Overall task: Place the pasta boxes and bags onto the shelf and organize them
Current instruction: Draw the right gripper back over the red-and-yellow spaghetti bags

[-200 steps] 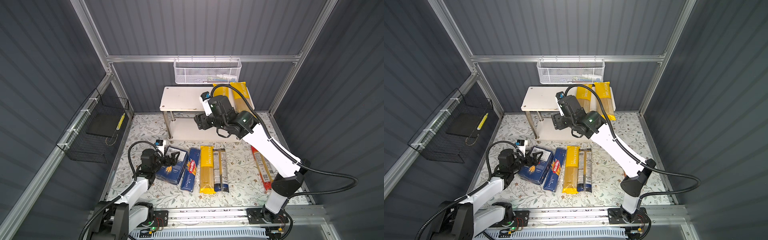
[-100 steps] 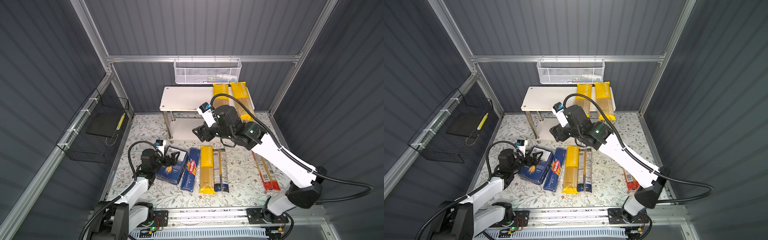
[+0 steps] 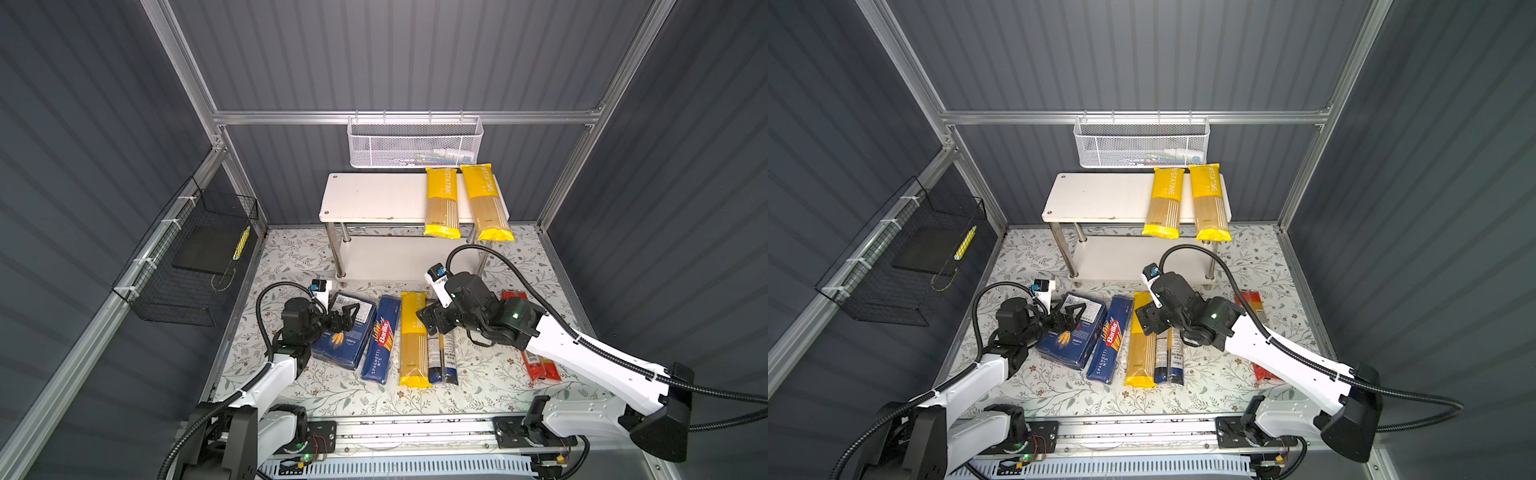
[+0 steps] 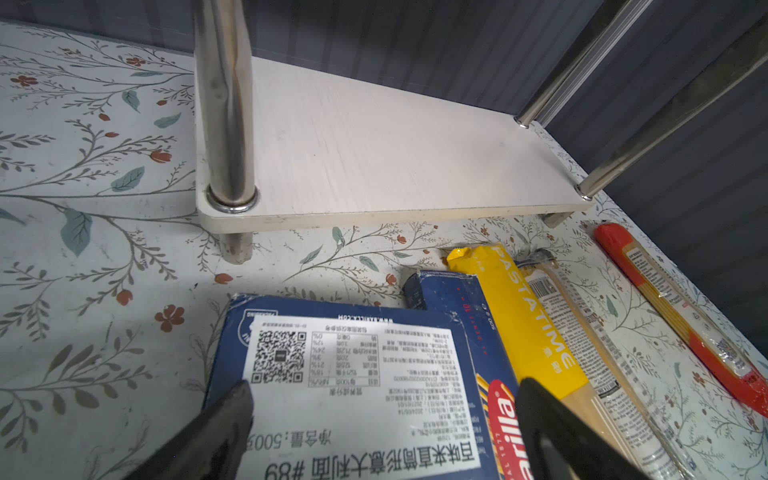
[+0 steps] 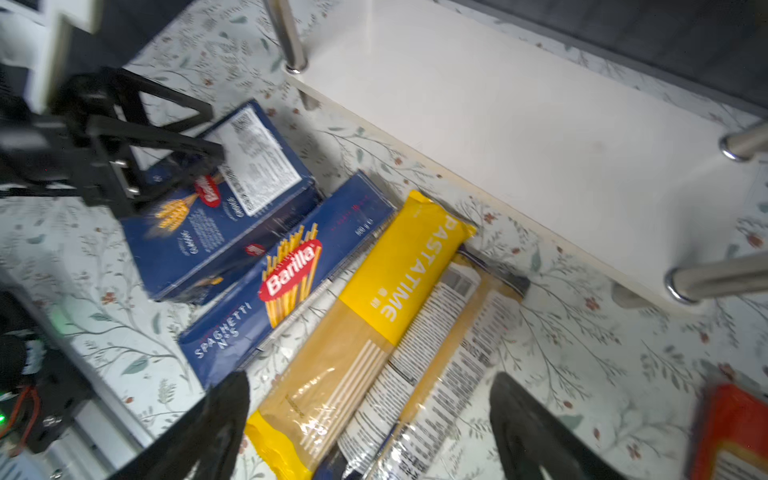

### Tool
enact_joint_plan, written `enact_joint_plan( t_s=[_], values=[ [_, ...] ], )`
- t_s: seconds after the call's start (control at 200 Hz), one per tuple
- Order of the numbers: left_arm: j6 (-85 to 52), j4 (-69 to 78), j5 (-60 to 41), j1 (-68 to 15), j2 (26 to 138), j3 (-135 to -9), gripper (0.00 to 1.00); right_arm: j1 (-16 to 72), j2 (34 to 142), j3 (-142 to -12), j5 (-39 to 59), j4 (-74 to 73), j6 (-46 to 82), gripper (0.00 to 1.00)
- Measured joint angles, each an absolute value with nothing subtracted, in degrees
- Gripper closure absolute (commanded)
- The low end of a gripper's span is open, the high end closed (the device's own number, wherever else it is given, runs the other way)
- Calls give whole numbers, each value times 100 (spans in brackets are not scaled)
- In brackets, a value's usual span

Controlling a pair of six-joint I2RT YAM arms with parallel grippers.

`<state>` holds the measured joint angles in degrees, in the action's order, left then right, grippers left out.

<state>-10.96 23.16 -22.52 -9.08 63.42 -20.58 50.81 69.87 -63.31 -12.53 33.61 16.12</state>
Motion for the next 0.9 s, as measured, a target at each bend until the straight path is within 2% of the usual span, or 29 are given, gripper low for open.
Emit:
enact_joint_plan(
  t_s=[0.125,0.355,0.67,0.9],
  values=[
    [-1096,2318,-2252,-908,6342,-2058,1,4731,6757,-5988,-1608,3616,2043,4],
    [-1096,2316,-2252,-908,6342,-2058,1,3942,6545,-5596,-1691,3911,2672,1],
    [-1096,2316,-2252,-908,6342,-2058,1,2547,6149,-4532,-1765,3732,3347,1],
    [-1096,2316,-2252,-908,6342,-2058,1,1994,6180,-4274,-1809,3404,3594,1]
  ],
)
